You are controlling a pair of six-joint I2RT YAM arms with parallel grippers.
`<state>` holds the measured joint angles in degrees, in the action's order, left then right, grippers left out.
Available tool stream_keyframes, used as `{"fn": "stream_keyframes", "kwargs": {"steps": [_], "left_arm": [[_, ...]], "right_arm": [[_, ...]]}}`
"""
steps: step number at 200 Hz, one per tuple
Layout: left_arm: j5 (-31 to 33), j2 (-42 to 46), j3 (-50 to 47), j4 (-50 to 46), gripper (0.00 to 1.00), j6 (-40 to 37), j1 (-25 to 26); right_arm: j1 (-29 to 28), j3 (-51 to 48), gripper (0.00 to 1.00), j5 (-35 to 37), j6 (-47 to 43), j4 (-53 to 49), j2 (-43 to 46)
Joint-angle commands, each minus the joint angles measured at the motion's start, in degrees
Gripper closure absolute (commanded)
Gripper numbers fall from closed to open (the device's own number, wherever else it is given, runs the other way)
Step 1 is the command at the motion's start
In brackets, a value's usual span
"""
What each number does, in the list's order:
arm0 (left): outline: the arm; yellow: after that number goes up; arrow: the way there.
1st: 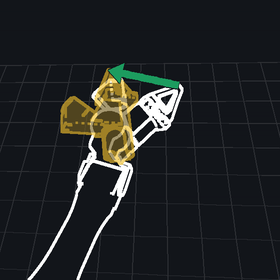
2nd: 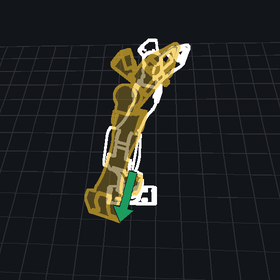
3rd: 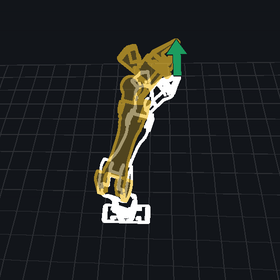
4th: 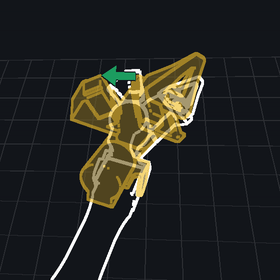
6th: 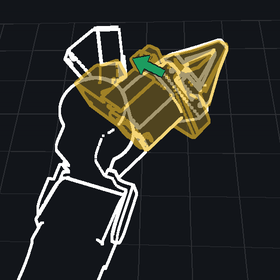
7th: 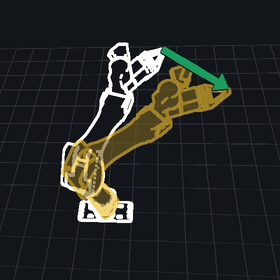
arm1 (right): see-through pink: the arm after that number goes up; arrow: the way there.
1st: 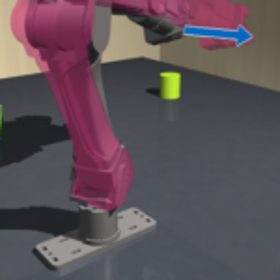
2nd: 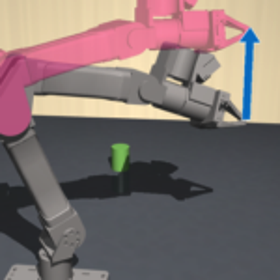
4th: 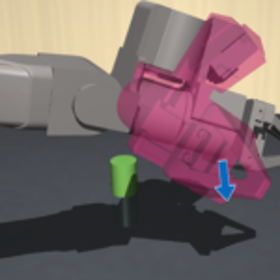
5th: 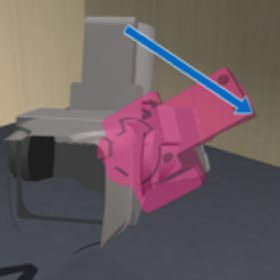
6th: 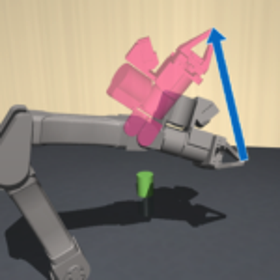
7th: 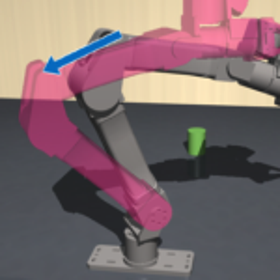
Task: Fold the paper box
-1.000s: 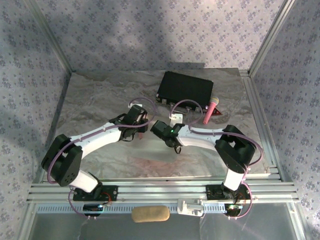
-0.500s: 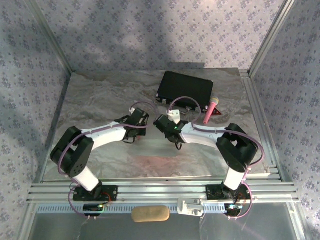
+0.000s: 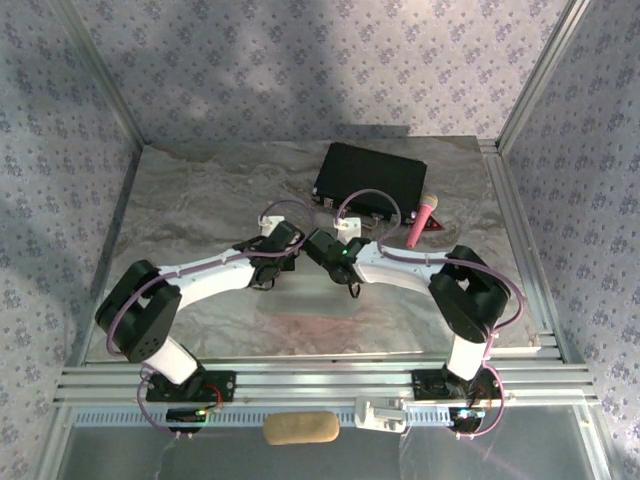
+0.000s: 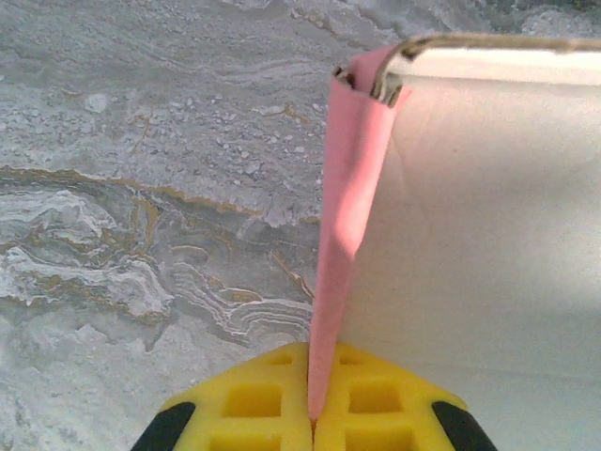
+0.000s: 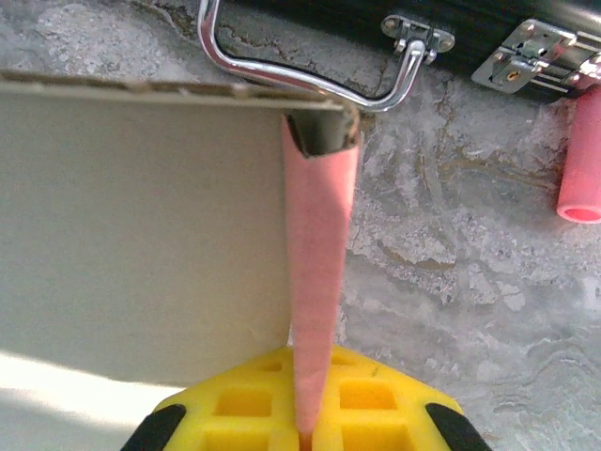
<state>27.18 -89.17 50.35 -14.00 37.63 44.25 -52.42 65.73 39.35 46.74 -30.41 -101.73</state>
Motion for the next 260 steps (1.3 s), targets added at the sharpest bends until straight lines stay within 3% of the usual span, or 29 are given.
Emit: {"fn": "stream_keyframes", "kwargs": {"steps": [1, 14, 43, 75, 101, 143, 171, 209, 260], "left_arm": [[13.07, 1.60, 0.64, -2.80, 1.00, 1.75, 6.49], [14.03, 1.95, 0.45, -2.88, 1.00, 1.82, 6.99], [14.70, 1.76, 0.19, -2.63, 1.00, 2.64, 7.41], [15.27, 0.53, 1.15, -3.28, 1.00, 3.36, 7.96], [15.78, -0.03, 1.76, -3.83, 1.00, 4.03, 8.20], [15.73, -0.04, 2.22, -4.19, 1.00, 4.23, 8.44], [15.66, -0.53, 2.55, -4.36, 1.00, 4.05, 8.49], [15.37, -1.08, 3.12, -4.55, 1.00, 3.88, 8.49], [15.25, -1.80, 3.97, -4.98, 1.00, 3.68, 8.66]], "right_arm": [[-0.42, 0.35, 1.00, 7.04, -1.18, -6.85, -2.66], [-0.41, -1.66, 1.00, 4.46, -4.14, -2.21, -0.03], [-0.02, -5.45, 0.81, -3.81, -10.22, 7.12, 6.73], [1.40, -7.05, 0.68, -13.64, -12.97, 11.56, 12.23], [2.29, -7.06, 0.62, -15.70, -11.78, 10.74, 14.21], [5.78, -12.23, 0.60, -17.38, -7.75, 14.15, 19.66], [9.13, -14.20, 0.59, -20.47, -9.81, 17.28, 22.35], [10.32, -12.41, 0.66, -19.81, -10.30, 14.84, 18.00], [9.79, -10.28, 0.67, -18.36, -10.18, 15.01, 10.63]]}}
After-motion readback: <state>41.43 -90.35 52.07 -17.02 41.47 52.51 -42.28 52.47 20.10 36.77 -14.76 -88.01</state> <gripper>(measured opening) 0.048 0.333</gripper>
